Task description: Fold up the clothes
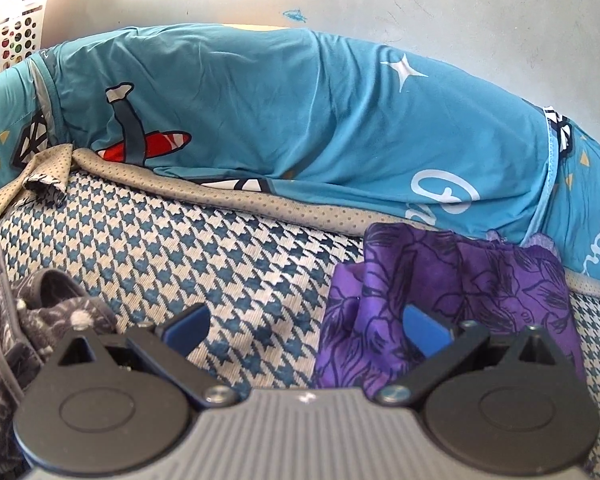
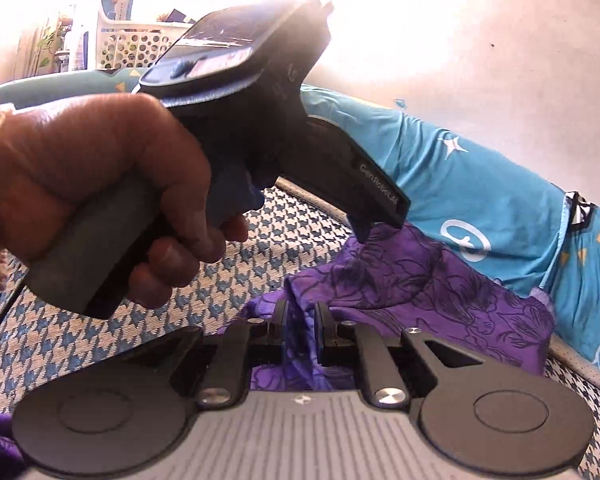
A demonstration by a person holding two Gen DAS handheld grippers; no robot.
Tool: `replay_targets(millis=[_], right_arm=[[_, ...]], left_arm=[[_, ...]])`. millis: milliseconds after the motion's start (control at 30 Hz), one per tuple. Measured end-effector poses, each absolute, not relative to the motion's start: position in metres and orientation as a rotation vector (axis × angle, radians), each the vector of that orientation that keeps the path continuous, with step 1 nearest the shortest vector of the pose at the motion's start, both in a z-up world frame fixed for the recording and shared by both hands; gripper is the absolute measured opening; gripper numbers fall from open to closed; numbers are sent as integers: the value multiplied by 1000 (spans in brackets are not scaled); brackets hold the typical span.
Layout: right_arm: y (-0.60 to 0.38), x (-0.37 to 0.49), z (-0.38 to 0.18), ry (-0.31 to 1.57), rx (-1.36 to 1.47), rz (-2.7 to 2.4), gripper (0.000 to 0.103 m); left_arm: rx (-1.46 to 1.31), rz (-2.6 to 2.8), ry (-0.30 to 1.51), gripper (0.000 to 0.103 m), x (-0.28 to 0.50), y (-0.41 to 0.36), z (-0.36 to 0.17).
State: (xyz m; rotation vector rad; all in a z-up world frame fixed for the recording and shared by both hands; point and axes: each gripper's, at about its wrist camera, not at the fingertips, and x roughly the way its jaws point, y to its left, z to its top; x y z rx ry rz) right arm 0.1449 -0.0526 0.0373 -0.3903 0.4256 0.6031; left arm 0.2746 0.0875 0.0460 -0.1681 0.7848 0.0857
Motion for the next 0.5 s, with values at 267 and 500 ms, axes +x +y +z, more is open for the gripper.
replay_targets(millis=[267,500], right_arm=[[-77,156,33,506,-336,538,23],[-78,155,25,554,-349,567,26]], left_arm=[[-173,158,845,103,295,94,18],[-190,193,888,103,301,100,-5]])
